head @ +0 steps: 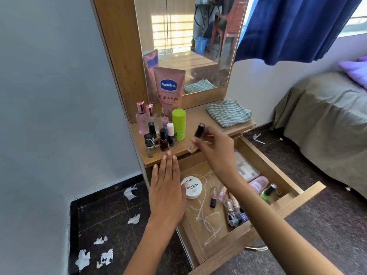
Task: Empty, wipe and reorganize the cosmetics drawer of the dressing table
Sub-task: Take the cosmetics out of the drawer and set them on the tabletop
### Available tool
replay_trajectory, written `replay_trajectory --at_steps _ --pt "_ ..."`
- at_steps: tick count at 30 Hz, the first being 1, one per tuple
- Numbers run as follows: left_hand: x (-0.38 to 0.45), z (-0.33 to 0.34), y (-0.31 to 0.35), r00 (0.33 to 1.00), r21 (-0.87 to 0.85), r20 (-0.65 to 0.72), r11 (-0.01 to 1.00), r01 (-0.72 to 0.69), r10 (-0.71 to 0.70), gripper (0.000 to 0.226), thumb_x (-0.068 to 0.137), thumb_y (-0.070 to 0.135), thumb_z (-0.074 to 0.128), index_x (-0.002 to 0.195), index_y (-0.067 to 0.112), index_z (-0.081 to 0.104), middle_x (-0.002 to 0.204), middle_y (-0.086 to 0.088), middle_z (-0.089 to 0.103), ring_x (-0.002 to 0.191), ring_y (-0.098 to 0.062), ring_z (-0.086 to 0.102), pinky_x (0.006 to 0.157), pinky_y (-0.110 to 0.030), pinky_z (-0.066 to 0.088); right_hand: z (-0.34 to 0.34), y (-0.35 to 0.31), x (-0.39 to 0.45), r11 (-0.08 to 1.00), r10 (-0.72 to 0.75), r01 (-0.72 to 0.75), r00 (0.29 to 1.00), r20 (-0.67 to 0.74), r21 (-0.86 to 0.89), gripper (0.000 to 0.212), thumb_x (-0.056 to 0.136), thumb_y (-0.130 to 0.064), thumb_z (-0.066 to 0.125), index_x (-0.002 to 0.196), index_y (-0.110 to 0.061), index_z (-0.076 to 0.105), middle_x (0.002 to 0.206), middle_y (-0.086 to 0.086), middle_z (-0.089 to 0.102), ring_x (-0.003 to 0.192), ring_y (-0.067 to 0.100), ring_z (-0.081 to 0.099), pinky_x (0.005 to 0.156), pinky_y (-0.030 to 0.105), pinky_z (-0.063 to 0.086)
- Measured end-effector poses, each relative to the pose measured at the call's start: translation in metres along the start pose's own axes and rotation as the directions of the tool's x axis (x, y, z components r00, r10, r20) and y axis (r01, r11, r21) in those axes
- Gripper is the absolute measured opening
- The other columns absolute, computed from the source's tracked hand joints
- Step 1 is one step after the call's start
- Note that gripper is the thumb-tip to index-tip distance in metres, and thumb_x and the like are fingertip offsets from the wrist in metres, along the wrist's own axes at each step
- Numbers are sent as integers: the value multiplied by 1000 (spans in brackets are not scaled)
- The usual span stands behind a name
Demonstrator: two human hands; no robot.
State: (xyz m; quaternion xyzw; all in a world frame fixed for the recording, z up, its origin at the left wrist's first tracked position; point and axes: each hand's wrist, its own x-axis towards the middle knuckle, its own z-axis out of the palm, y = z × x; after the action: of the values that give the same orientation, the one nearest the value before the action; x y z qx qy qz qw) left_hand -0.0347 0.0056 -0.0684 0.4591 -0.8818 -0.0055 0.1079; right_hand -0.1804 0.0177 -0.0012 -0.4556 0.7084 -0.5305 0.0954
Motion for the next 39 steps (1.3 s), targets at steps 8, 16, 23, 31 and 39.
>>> replay_trajectory --at_steps 8,16,23,31,39 --pt "1 1 -12 999 -29 8 998 -48 48 69 101 41 21 146 12 -23 151 -4 -34 138 -18 -33 110 -33 -22 52 9 10 998 -50 46 995 -82 -49 24 82 -22 75 97 -7 62 98 5 58 77 4 50 68 11 42" --pt "-8 -6 -12 964 -308 -181 920 -243 194 45 96 28 54 137 10 49 142 -7 49 133 -22 42 110 -38 31 25 20 7 996 -78 81 995 -64 37 24 78 -30 78 87 -13 63 87 -1 65 80 6 61 66 7 45" --pt "6 9 30 964 -358 -43 897 -259 261 28 86 44 62 107 27 69 110 11 64 103 -10 50 80 -24 23 -41 70 -25 961 34 16 984 178 -276 9 78 -11 77 79 -15 69 79 -5 70 72 6 65 70 23 54" --pt "24 29 63 936 -188 237 957 -220 261 32 74 40 76 94 16 70 104 -5 66 104 -23 56 91 -33 35 -41 87 -41 925 167 -57 949 269 -376 10 78 -8 75 83 -12 69 81 -1 69 76 14 67 74 30 54" --pt "15 25 71 964 -232 166 958 -166 207 14 78 10 58 67 14 50 79 -10 65 81 -31 59 88 -36 42 -42 92 -39 917 214 -96 938 274 -388 6 82 -8 71 86 -13 71 86 0 70 82 16 67 80 35 54"
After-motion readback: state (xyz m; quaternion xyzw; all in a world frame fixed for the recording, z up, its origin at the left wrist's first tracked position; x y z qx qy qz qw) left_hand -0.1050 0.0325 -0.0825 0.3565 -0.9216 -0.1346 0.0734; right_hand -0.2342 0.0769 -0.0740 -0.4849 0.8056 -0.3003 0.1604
